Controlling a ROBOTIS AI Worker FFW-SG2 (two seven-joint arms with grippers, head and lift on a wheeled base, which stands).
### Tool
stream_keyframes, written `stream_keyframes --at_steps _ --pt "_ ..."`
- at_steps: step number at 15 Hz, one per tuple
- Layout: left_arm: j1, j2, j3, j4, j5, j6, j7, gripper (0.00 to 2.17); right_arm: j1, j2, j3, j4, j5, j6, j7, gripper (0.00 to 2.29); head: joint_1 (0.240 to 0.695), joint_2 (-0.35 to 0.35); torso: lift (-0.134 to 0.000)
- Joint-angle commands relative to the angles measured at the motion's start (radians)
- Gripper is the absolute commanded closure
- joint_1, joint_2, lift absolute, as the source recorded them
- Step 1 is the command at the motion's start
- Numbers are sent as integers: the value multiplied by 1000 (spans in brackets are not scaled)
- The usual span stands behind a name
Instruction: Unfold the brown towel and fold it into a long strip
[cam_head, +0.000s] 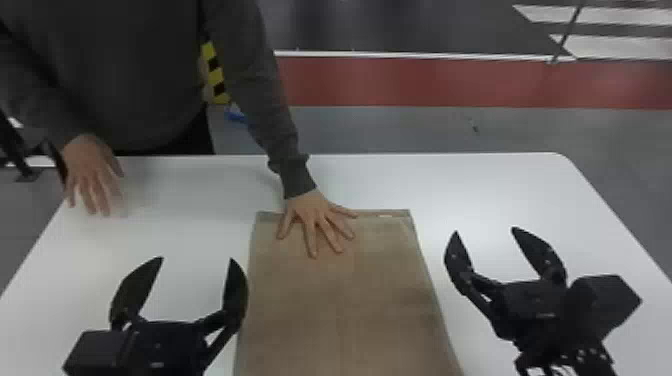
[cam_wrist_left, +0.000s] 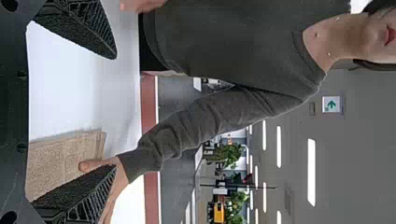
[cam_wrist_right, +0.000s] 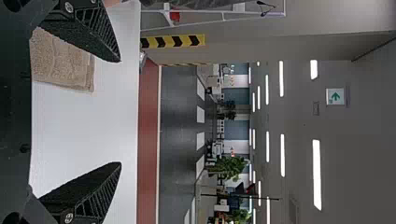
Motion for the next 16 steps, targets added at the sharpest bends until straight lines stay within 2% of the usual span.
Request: stream_keyframes --at_steps 1,14,16 --pt "0 -1 0 2 0 0 0 39 -1 -1 -2 7 -5 -3 0 87 695 -38 -125" --pt "-20 -2 1 25 3 -3 -2 36 1 4 -11 21 -5 -22 0 87 695 -39 -125" --pt "-41 -2 6 25 7 12 -29 36 4 6 -28 25 -6 -22 0 87 695 -44 -125"
